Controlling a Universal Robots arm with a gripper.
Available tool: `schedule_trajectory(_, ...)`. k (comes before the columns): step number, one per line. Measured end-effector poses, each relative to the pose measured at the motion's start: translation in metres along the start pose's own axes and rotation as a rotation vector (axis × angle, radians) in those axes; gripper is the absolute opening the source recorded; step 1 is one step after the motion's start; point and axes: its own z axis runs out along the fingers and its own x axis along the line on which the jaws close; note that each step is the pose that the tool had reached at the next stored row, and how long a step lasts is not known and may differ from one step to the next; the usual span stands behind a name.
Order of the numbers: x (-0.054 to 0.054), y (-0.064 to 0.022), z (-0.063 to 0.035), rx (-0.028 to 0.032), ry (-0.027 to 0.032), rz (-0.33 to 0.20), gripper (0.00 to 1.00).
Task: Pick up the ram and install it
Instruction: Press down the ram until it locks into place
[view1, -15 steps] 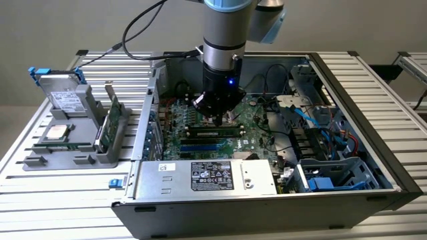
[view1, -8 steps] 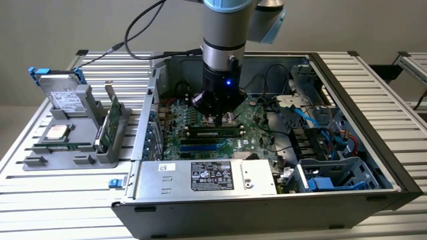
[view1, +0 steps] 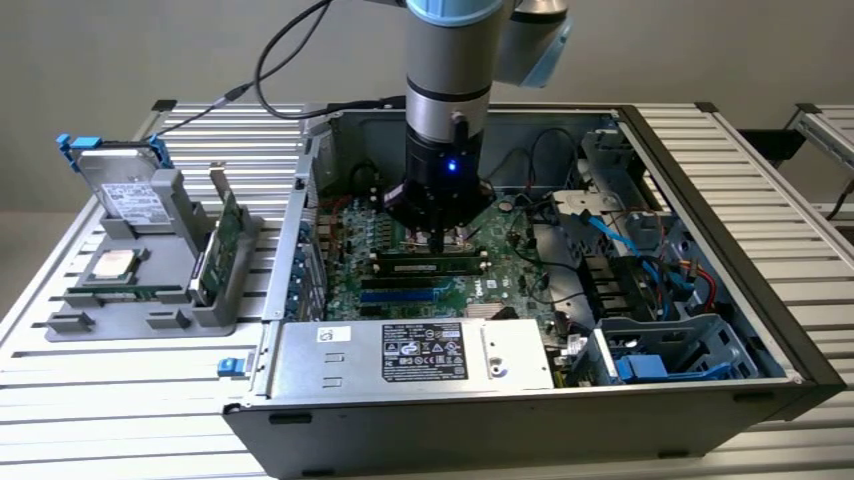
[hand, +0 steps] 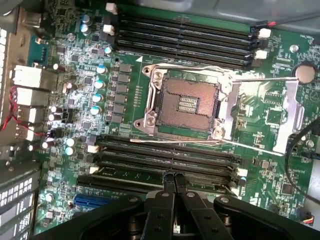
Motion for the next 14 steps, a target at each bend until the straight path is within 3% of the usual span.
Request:
schedule_trajectory(12,0.0,0.0,0.0006,0.0011,-0.0056,0.224,0.1)
schedule_trajectory(14,0.0,0.0,0.0006,0.0008,-0.0057,0.228,0.1)
